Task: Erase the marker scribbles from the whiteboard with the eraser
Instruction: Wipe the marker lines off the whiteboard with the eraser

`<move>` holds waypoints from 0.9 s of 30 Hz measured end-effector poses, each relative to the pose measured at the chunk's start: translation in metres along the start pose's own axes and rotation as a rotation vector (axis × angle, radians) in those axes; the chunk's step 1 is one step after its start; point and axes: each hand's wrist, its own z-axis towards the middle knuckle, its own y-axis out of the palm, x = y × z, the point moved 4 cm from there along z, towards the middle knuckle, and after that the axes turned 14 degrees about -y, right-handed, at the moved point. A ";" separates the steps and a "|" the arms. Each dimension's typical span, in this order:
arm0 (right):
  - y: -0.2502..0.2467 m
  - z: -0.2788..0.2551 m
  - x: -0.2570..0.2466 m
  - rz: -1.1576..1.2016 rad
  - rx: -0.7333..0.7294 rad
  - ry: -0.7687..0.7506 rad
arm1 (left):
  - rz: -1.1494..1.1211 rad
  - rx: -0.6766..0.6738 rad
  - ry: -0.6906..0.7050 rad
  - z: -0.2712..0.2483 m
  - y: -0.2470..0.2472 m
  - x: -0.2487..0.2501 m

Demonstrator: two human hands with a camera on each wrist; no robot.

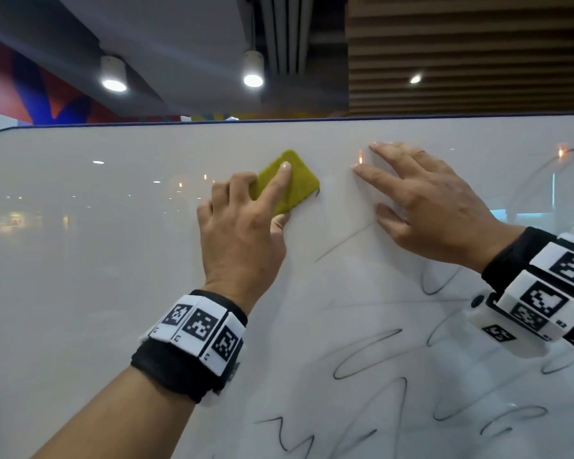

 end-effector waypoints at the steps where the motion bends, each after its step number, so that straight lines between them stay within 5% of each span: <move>1: -0.001 -0.003 0.004 -0.002 -0.003 0.010 | 0.003 -0.004 0.047 -0.005 0.002 0.007; 5: -0.002 -0.010 0.017 0.003 -0.016 0.015 | 0.056 -0.033 0.307 -0.023 0.007 0.021; 10: -0.005 -0.018 0.030 0.018 -0.010 0.021 | 0.015 0.000 -0.030 0.001 0.002 0.014; 11: -0.005 -0.019 0.032 0.023 -0.014 0.024 | 0.011 -0.007 -0.011 -0.003 0.003 0.018; 14: -0.006 -0.021 0.038 0.037 0.003 0.016 | 0.075 -0.046 0.296 -0.037 0.012 0.036; 16: -0.006 -0.023 0.040 0.037 0.005 0.013 | 0.117 -0.059 0.379 -0.048 0.014 0.034; 21: -0.008 -0.022 0.044 0.051 -0.016 0.041 | 0.050 -0.011 0.070 -0.030 0.011 0.029; 25: -0.012 -0.022 0.046 0.062 -0.043 0.065 | 0.071 -0.053 0.379 -0.064 0.015 0.037; 27: -0.013 -0.022 0.045 0.066 -0.060 0.074 | 0.094 -0.044 0.425 -0.063 0.013 0.031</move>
